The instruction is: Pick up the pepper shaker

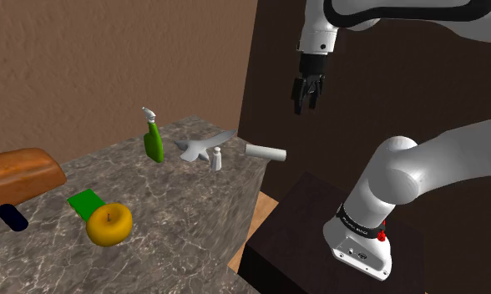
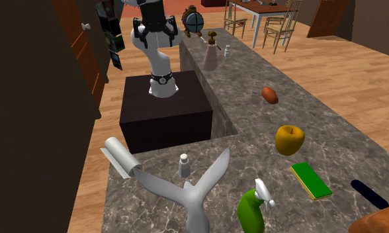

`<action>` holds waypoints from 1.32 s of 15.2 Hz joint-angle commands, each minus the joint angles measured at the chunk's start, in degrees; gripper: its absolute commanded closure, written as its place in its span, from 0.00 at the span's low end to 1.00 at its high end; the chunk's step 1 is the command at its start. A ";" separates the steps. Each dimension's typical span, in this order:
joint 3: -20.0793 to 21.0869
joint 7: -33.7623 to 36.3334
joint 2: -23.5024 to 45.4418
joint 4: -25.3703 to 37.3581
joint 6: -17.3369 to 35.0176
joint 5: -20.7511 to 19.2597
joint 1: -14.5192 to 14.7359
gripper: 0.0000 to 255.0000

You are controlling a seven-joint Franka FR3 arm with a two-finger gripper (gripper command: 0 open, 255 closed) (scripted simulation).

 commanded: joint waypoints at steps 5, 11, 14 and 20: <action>0.00 -0.56 5.15 -2.54 9.39 0.43 0.34 0.00; 0.00 -1.57 15.23 -3.68 23.14 1.29 0.99 0.00; -0.01 -2.17 21.09 -3.01 29.60 1.87 1.35 0.00; 0.03 -3.63 33.73 0.72 41.02 3.34 2.11 0.00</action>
